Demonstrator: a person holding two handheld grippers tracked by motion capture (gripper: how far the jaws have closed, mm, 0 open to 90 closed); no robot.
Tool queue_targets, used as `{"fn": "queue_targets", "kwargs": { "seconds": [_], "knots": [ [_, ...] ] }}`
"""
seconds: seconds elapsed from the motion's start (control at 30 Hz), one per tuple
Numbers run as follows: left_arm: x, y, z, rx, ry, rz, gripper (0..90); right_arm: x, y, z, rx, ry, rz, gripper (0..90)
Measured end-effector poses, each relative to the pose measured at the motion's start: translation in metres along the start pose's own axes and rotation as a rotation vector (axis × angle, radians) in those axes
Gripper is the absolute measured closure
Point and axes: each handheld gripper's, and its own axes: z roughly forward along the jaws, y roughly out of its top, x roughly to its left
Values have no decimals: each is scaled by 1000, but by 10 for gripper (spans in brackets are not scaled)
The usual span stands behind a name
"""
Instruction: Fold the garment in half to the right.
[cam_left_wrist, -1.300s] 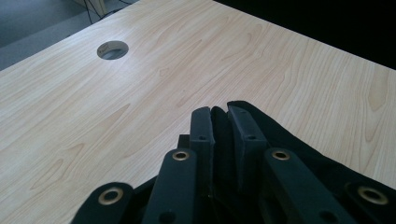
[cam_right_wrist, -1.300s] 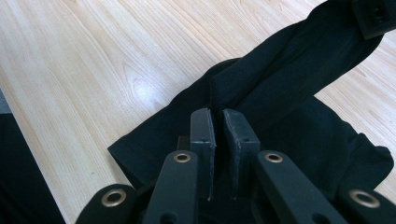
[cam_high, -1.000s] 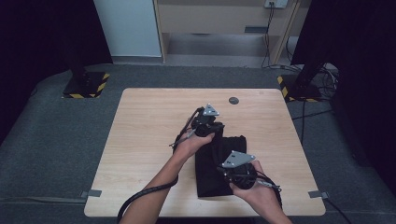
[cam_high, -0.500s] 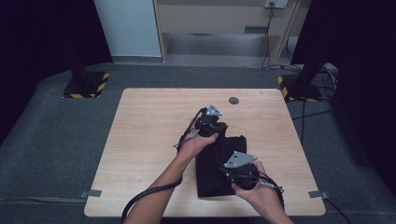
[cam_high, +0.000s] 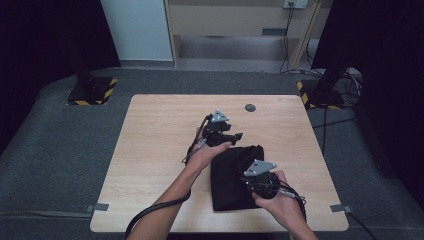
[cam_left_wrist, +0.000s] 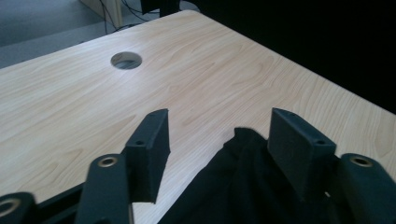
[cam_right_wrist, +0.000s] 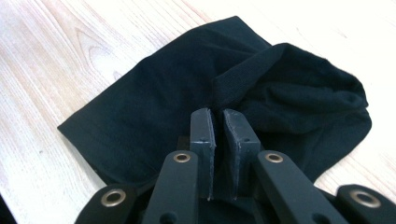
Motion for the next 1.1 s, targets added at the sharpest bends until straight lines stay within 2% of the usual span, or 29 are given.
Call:
{"fn": "queue_targets", "kwargs": {
  "seconds": [0.37, 0.57, 0.83, 0.93, 1.1],
  "knots": [
    [7, -52, -44, 35, 50, 69, 305, -3, -25, -3, 28, 5, 50, 802],
    [5, -72, -63, 30, 49, 82, 273, -7, -33, -7, 35, 8, 73, 796],
    [-6, -93, -76, 61, 55, 129, 236, -15, -41, -15, 36, -6, 101, 759],
    [-10, -97, -78, 64, 54, 132, 220, -22, -42, -13, 45, -20, 113, 745],
    [-20, -108, -78, 98, 53, 157, 184, -33, -43, -5, 63, -35, 139, 687]
  ]
}}
